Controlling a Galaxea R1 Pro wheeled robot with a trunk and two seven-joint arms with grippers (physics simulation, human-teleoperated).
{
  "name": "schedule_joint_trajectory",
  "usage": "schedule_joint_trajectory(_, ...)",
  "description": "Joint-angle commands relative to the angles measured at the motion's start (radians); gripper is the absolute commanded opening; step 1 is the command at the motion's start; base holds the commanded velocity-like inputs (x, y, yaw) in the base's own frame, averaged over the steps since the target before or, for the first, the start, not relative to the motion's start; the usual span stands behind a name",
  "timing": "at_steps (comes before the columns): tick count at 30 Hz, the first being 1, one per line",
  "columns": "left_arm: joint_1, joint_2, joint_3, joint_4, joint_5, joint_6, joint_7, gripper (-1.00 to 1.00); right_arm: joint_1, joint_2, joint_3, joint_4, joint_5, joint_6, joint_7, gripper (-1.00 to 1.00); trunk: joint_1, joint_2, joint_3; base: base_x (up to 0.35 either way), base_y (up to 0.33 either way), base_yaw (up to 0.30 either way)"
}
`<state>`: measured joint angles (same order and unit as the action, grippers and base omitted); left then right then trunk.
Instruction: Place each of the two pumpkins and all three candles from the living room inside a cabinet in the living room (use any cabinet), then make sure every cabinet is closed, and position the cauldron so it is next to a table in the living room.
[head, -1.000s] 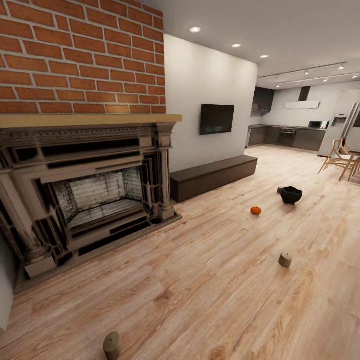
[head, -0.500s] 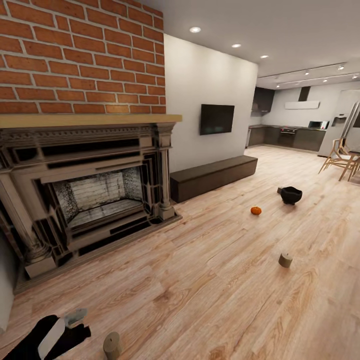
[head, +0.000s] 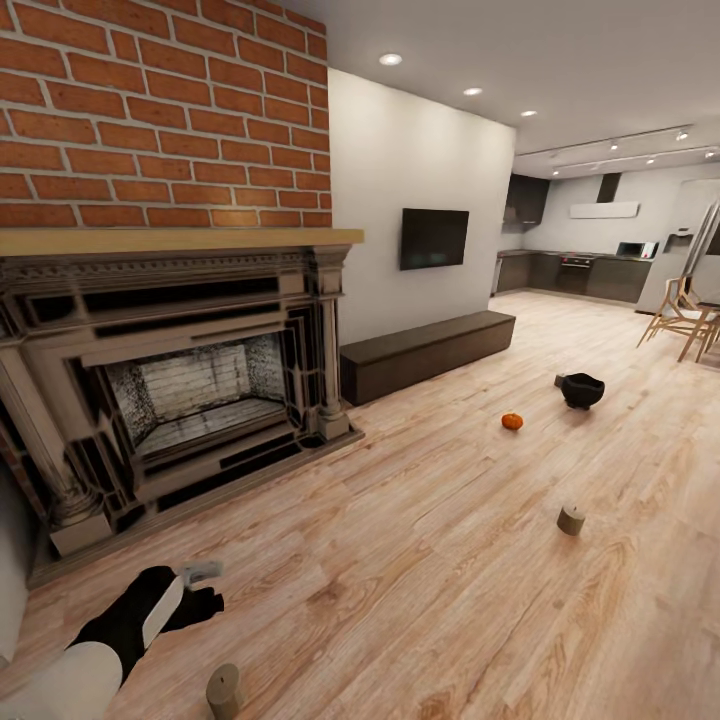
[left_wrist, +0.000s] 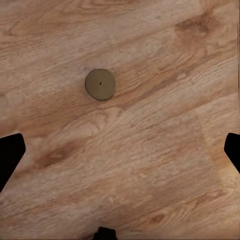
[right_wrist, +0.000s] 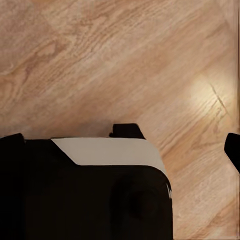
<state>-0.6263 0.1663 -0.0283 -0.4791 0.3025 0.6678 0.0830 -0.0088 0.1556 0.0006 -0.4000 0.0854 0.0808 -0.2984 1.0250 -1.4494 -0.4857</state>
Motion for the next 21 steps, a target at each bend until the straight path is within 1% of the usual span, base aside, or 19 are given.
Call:
schedule_joint_trajectory(1,0.0,-0.005,-0.003,0.0,0.0,0.003,0.004,1.0,-0.003,0.006,0.0,-0.01,0.019,0.016,-0.01,1.0,0.0,-0.001,-0.001,0.0,0.0,0.0)
schedule_joint_trajectory(4,-0.001,-0.023,-0.003,0.015,-0.024,-0.019,-0.01,1.0,-0.011,0.019,0.0,-0.045,0.048,0.031,-0.025,1.0,0.0,-0.001,-0.001,0.0,0.0,0.0)
schedule_joint_trajectory(5,-0.001,-0.025,-0.003,0.02,-0.026,-0.03,-0.012,1.0,-0.011,0.019,0.0,-0.049,0.05,0.03,-0.026,1.0,0.0,-0.001,-0.001,0.0,0.0,0.0)
schedule_joint_trajectory(8,-0.001,-0.027,-0.002,0.059,-0.037,-0.112,-0.018,1.0,-0.013,0.015,-0.004,-0.055,0.053,-0.005,-0.021,1.0,0.0,-0.001,-0.001,0.0,0.0,0.0)
schedule_joint_trajectory(9,-0.001,-0.027,-0.002,0.065,-0.038,-0.121,-0.018,1.0,-0.014,0.013,-0.005,-0.058,0.053,-0.006,-0.019,1.0,0.0,-0.001,-0.001,0.0,0.0,0.0)
schedule_joint_trajectory(11,-0.001,-0.027,-0.002,0.077,-0.042,-0.141,-0.019,1.0,-0.026,0.014,-0.006,-0.082,0.051,0.021,-0.015,1.0,0.0,-0.001,-0.001,0.0,0.0,0.0)
schedule_joint_trajectory(12,-0.001,-0.027,-0.003,0.082,-0.044,-0.148,-0.02,1.0,-0.054,0.019,-0.006,-0.108,0.048,0.069,-0.012,1.0,0.0,-0.001,-0.001,0.0,0.0,0.0)
schedule_joint_trajectory(13,-0.001,-0.027,-0.003,0.084,-0.045,-0.151,-0.02,1.0,-0.074,0.019,-0.006,-0.12,0.045,0.101,-0.012,1.0,0.0,-0.001,-0.001,0.0,0.0,0.0)
schedule_joint_trajectory(14,-0.001,-0.028,-0.004,0.087,-0.046,-0.155,-0.02,1.0,-0.126,0.019,-0.006,-0.137,0.033,0.169,-0.01,1.0,0.0,-0.001,-0.001,0.0,0.0,0.0)
schedule_joint_trajectory(15,-0.001,-0.028,-0.004,0.088,-0.046,-0.156,-0.02,1.0,-0.155,0.019,-0.006,-0.141,0.023,0.201,-0.01,1.0,0.0,-0.001,-0.001,0.0,0.0,0.0)
schedule_joint_trajectory(16,-0.001,-0.029,-0.005,0.09,-0.046,-0.158,-0.02,1.0,-0.219,0.019,-0.007,-0.145,-0.007,0.248,-0.01,1.0,0.0,-0.001,-0.001,0.0,0.0,0.0)
schedule_joint_trajectory(17,-0.001,-0.03,-0.006,0.092,-0.047,-0.159,-0.02,1.0,-0.286,0.019,-0.007,-0.138,-0.049,0.279,-0.012,1.0,0.0,-0.001,-0.001,0.0,0.0,0.0)
schedule_joint_trajectory(18,-0.001,-0.03,-0.006,0.093,-0.047,-0.16,-0.02,1.0,-0.321,0.019,-0.007,-0.131,-0.073,0.291,-0.013,1.0,0.0,-0.001,-0.001,0.0,0.0,0.0)
schedule_joint_trajectory(19,-0.001,-0.031,-0.006,0.094,-0.047,-0.161,-0.02,1.0,-0.388,0.019,-0.007,-0.107,-0.121,0.306,-0.016,1.0,0.0,-0.001,-0.001,0.0,0.0,0.0)
schedule_joint_trajectory(20,-0.001,-0.031,-0.007,0.094,-0.048,-0.161,-0.02,1.0,-0.419,0.019,-0.007,-0.09,-0.142,0.311,-0.017,1.0,0.0,-0.001,-0.001,0.0,0.0,0.0)
schedule_joint_trajectory(21,-0.001,-0.032,-0.007,0.095,-0.048,-0.161,-0.02,1.0,-0.473,0.019,-0.007,-0.056,-0.175,0.317,-0.02,1.0,0.0,-0.001,-0.001,0.0,0.0,0.0)
